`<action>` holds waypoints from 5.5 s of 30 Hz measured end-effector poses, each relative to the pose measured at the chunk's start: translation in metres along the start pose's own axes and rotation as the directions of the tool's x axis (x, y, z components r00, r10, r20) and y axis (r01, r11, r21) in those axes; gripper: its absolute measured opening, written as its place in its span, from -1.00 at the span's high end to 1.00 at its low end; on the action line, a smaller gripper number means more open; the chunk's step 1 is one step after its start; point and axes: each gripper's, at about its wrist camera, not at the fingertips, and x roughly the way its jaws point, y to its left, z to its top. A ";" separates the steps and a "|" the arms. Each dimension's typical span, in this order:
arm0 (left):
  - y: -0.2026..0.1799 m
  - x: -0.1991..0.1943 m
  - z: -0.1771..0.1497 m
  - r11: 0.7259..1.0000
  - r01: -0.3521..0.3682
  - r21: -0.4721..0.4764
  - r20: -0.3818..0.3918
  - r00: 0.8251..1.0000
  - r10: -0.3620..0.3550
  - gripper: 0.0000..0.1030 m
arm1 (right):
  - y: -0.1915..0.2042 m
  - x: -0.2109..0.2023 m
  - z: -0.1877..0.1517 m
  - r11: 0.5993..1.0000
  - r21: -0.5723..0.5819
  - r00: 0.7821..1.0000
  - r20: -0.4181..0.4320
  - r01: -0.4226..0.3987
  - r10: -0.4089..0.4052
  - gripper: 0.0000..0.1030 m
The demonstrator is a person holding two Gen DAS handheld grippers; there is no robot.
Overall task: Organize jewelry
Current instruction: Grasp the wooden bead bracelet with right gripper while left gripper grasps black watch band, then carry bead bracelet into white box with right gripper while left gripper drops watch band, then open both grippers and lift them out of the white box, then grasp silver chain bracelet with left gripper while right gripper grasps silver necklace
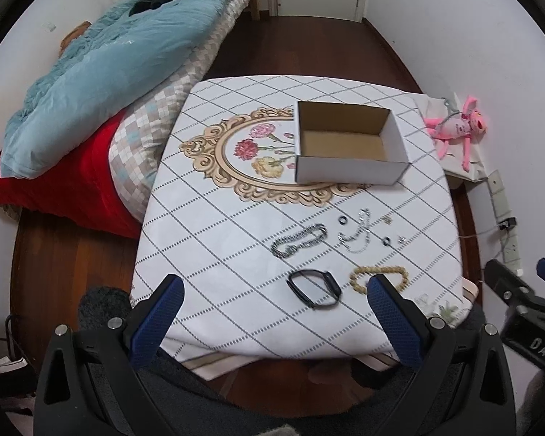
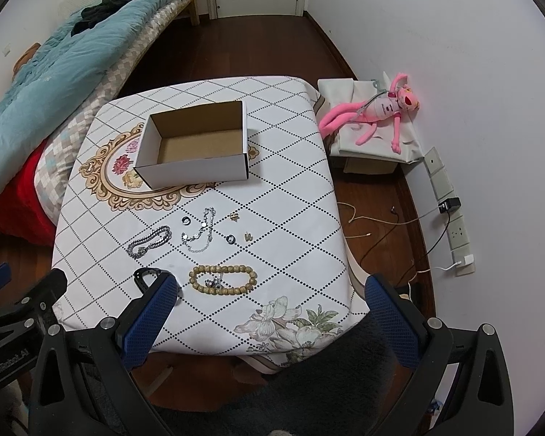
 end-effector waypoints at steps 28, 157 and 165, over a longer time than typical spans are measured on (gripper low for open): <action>-0.003 0.169 -0.037 0.993 0.105 -0.054 -0.273 0.955 -0.116 0.02 | -0.008 0.213 -0.046 0.992 0.114 0.964 -0.257 -0.047 0.075 -0.02; 0.005 0.132 0.015 0.999 -0.010 0.053 -0.020 1.000 0.011 -0.95 | -0.018 0.167 0.017 0.986 0.119 0.993 -0.029 -0.114 0.119 -0.54; 0.008 0.181 0.002 0.997 0.062 0.036 -0.153 0.987 -0.056 -0.74 | -0.029 0.199 -0.003 0.971 0.191 0.984 -0.077 -0.145 0.162 -0.43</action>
